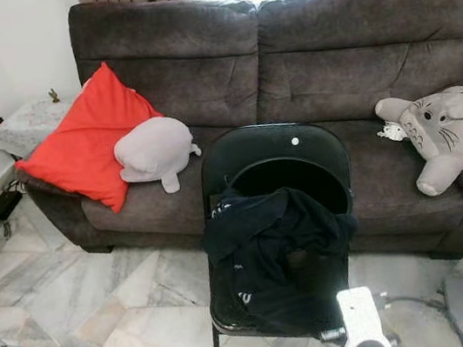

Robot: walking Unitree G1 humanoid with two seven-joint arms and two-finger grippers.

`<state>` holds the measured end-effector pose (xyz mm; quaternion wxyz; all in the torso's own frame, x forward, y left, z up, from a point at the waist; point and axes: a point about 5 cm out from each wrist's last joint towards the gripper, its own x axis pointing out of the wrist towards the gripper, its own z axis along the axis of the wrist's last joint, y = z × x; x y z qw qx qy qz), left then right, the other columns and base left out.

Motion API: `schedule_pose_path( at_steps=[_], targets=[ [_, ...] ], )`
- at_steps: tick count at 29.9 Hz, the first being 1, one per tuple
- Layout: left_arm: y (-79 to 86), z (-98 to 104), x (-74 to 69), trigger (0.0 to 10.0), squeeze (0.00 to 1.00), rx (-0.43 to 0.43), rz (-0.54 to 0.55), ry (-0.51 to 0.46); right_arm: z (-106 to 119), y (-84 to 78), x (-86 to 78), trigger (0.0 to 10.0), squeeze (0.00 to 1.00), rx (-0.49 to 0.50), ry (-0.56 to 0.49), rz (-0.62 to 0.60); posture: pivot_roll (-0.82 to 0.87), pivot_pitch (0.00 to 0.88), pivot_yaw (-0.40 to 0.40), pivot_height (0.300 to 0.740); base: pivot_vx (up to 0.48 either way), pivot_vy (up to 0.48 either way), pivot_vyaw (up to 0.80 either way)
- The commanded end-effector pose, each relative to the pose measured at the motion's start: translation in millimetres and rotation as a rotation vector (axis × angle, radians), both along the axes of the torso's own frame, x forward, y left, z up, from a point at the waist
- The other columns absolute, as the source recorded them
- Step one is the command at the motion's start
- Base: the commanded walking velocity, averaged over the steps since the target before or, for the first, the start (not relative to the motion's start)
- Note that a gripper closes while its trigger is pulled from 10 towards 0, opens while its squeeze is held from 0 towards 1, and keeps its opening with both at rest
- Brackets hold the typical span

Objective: Hang hanger

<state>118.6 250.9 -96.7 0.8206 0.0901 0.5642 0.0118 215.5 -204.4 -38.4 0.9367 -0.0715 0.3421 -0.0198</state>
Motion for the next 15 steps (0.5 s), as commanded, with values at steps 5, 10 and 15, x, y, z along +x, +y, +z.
schedule_pose_path(
  at_steps=[5, 10, 15],
  targets=[
    [1.3, -0.6, -2.6, 10.0, 0.0, 0.014, 0.0, 0.011, -25.2, -1.0, -22.5, 10.0, 0.0, 0.015, 0.104, -0.059, 0.03, 0.0, 0.007, 0.74, 0.0, 0.0, 0.0],
    [2.0, -0.5, -3.0, 10.0, 0.0, 0.016, 0.003, 0.012, -33.1, -2.4, -31.8, 10.0, 0.0, 0.012, 0.103, -0.093, 0.05, 0.0, 0.005, 0.74, 0.0, 0.0, 0.24],
    [3.2, -0.3, -3.7, 10.0, 0.0, 0.019, 0.005, 0.013, -34.1, -1.4, -32.5, 10.0, 0.0, 0.018, 0.085, -0.11, 0.04, 0.0, 0.008, 0.74, 0.0, 0.0, 0.8]
  ],
)
